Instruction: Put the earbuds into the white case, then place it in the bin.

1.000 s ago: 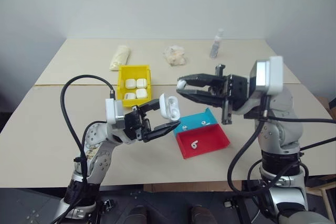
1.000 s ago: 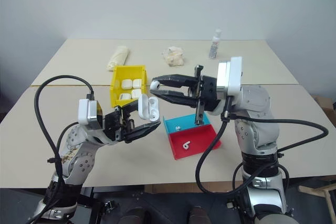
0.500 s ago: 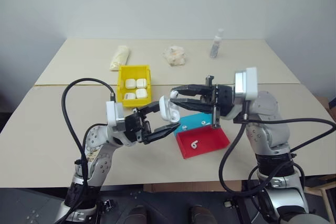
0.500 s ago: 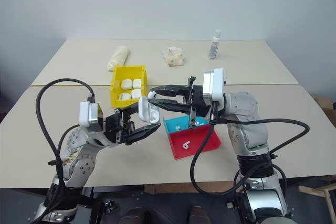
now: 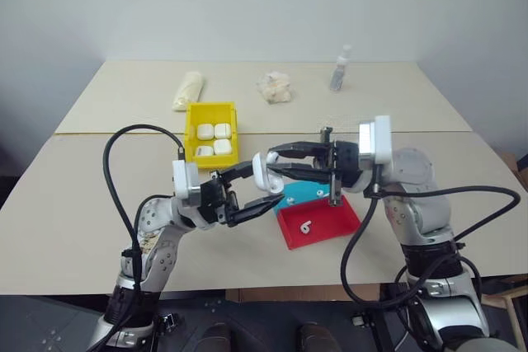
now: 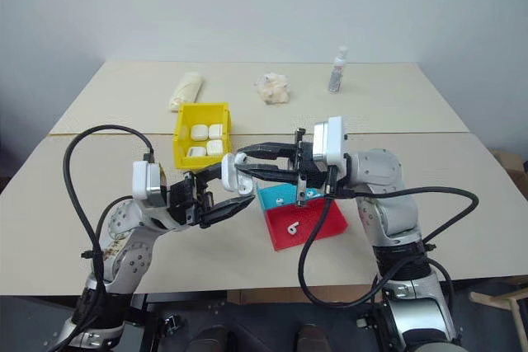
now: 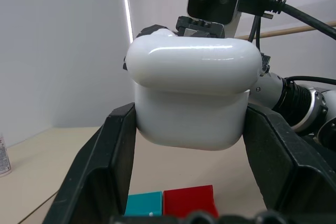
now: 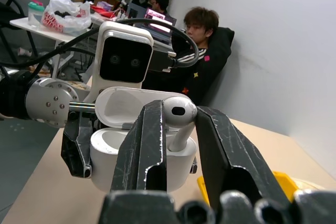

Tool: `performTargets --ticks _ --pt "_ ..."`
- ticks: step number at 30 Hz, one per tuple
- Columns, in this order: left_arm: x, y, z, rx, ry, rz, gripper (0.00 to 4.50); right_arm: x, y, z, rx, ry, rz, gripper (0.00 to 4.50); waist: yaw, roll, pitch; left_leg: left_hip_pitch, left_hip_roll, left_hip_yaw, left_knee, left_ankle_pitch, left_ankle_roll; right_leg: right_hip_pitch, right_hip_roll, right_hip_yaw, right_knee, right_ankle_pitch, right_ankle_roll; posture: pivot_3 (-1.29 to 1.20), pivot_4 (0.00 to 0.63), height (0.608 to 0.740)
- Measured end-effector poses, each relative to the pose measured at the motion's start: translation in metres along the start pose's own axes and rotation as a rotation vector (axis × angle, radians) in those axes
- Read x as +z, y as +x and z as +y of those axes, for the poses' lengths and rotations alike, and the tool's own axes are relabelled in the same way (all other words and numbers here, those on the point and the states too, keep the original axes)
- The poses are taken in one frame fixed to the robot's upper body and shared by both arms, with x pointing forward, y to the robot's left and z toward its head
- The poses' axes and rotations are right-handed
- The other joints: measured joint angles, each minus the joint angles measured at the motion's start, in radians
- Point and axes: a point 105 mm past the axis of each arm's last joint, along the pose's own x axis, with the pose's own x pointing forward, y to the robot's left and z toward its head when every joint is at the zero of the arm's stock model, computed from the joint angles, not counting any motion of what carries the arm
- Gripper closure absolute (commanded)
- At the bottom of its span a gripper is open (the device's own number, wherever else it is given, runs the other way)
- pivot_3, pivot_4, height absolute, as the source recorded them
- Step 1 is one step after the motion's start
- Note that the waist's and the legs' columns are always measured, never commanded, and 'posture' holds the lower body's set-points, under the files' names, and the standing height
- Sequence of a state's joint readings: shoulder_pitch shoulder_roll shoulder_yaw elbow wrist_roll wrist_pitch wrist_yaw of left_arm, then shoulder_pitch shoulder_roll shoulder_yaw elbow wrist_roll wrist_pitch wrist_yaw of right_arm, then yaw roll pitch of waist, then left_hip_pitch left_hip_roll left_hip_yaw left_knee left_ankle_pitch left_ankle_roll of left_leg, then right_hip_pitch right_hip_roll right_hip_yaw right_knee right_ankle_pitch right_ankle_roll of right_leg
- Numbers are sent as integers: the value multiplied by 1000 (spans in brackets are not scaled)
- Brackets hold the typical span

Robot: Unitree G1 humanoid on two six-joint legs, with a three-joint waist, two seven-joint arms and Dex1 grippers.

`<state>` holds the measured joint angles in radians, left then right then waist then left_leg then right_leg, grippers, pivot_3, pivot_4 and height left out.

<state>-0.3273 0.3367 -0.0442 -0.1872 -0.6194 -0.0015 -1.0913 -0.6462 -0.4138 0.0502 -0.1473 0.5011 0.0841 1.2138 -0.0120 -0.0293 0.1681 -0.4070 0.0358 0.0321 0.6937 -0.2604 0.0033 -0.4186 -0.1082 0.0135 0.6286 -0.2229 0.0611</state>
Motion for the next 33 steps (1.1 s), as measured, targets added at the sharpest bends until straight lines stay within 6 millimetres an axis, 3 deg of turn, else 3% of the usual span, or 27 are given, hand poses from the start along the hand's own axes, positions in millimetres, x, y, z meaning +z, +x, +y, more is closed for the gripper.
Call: performTargets --ticks 3,14,17,19,21,25,33 --pt "-2 1 0 3 -2 -2 1745 -1 -2 1 12 -16 24 2570 0 0 0 0 0 0 0 0 0 0 0 0 -1 0 0 0 150 740" --pt "-12 -2 6 30 32 59 1745 -5 -17 8 62 -58 107 2570 0 0 0 0 0 0 0 0 0 0 0 0 -1 0 0 0 150 740" --pt "-23 -24 0 26 85 158 1745 -4 -28 0 95 -47 218 2570 -5 1 0 1 0 2 0 0 0 -1 0 2 -1 0 0 0 150 740" --pt "-38 -40 -8 57 43 231 1745 -8 -42 -22 93 -94 442 2570 -6 2 1 1 0 2 -1 0 0 -2 0 2 -1 0 0 0 150 740" --pt "-48 -53 -15 74 36 294 1745 -21 -54 -38 111 -149 667 2570 -3 2 1 1 2 2 -1 0 0 -2 1 1 -1 -1 -2 0 150 740" --pt "-59 -70 -21 111 55 395 1745 -60 -65 -43 216 -91 892 2570 -4 2 1 0 2 4 -1 0 0 -3 1 3 -1 -1 -2 0 150 740" --pt "-64 -81 -29 190 77 452 1745 -93 -33 -53 418 -151 1060 2570 -5 3 1 0 2 4 -1 0 0 -4 1 2 0 -1 -2 0 150 740"
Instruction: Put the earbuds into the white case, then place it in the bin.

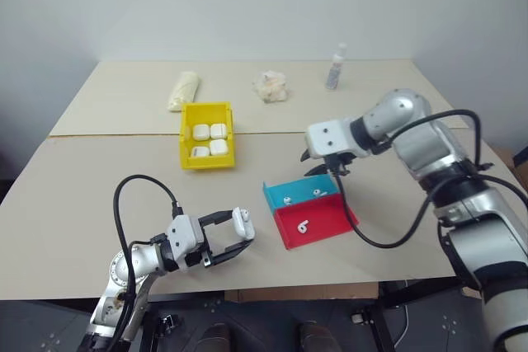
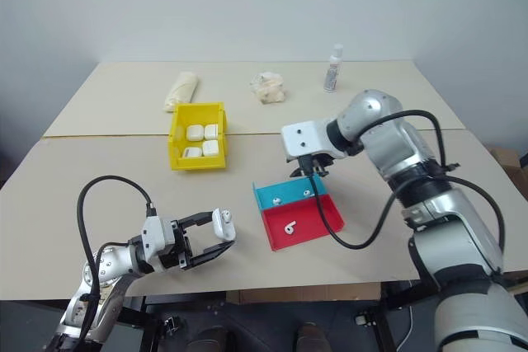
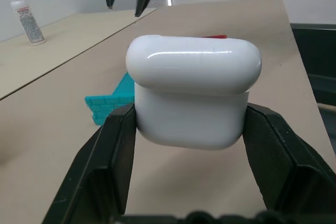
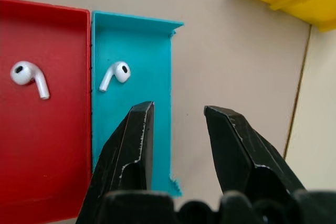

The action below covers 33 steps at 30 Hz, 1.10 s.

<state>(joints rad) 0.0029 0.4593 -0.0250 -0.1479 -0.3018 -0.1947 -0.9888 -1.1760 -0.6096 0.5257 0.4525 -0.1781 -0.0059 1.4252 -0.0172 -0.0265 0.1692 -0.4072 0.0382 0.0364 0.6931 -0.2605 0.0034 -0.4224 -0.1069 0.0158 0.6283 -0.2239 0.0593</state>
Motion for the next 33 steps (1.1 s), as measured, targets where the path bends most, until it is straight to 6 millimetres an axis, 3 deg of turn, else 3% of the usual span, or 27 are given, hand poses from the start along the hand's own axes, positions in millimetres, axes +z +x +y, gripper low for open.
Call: performTargets --ticks 4,8,20,33 --pt "-2 -3 -4 24 -4 16 1745 5 28 7 110 -1 38 2570 3 0 0 -1 0 0 0 0 0 0 0 0 2 0 0 0 150 740" --pt "-3 -4 -6 38 4 28 1745 4 41 9 148 74 79 2570 5 0 0 -1 0 0 0 0 0 0 0 -1 2 0 0 0 150 740" --pt "-2 7 -12 30 17 28 1745 3 55 13 163 314 118 2570 3 1 0 0 0 0 0 0 0 0 0 -1 2 0 0 0 150 740" --pt "-1 12 -6 24 33 23 1745 -13 64 17 149 378 183 2570 2 1 0 0 0 0 0 0 0 0 0 -1 2 0 0 0 150 740"
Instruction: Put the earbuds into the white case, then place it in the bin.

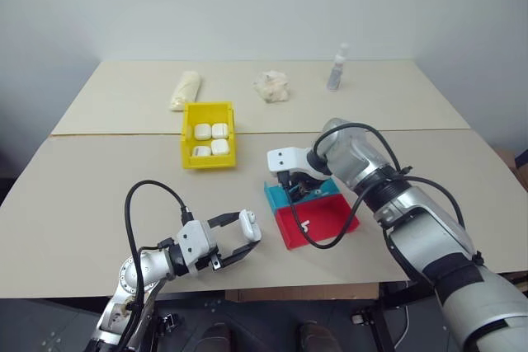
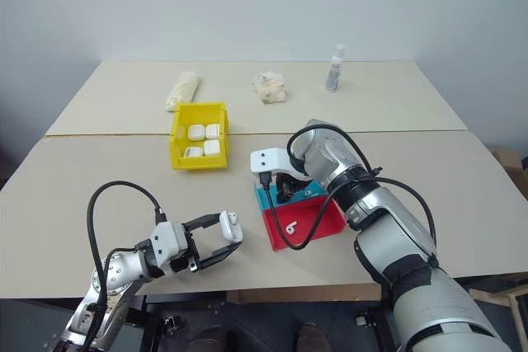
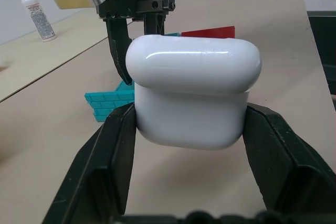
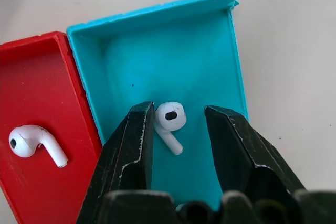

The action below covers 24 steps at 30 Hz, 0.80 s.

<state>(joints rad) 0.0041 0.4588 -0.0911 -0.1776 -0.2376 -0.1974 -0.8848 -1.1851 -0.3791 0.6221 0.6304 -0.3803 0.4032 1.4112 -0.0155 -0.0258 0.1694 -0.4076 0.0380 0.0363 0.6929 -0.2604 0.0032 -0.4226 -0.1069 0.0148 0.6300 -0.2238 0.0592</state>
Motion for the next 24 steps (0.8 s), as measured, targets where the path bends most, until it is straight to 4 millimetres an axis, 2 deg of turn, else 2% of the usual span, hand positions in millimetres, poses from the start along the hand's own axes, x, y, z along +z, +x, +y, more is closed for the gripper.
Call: performTargets --ticks 6,24 --pt "-1 1 -2 -7 -6 2 1745 -4 4 1 -6 -17 7 2570 0 0 0 1 0 0 0 0 0 0 0 0 0 0 0 0 150 740" --pt "-1 3 0 19 -7 1 1745 -7 1 5 30 -280 34 2570 0 0 0 1 0 0 0 0 0 1 0 0 0 0 0 0 150 740"
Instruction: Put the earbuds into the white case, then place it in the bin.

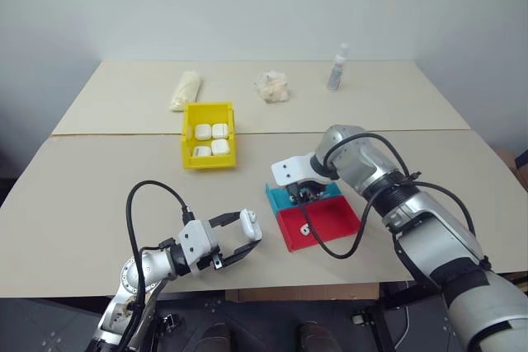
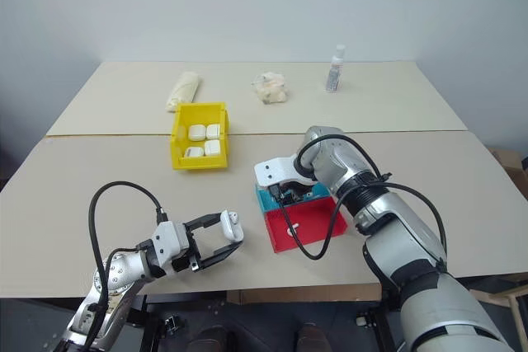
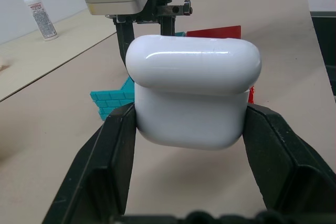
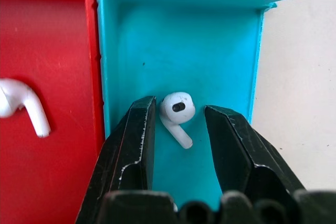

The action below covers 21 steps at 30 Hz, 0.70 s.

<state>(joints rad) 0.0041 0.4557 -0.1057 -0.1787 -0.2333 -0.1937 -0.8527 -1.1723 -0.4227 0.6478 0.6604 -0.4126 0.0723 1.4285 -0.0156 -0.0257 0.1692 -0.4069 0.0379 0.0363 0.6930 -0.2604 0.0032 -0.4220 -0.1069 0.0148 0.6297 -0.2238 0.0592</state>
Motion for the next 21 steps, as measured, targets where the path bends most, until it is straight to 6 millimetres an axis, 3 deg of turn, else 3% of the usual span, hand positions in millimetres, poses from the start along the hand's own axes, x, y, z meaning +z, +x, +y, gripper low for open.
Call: performTargets --ticks 21 --pt "-3 -1 0 33 5 18 1745 4 2 -6 41 -354 61 2570 -2 0 0 1 0 0 0 0 0 1 0 0 0 0 0 0 150 740"
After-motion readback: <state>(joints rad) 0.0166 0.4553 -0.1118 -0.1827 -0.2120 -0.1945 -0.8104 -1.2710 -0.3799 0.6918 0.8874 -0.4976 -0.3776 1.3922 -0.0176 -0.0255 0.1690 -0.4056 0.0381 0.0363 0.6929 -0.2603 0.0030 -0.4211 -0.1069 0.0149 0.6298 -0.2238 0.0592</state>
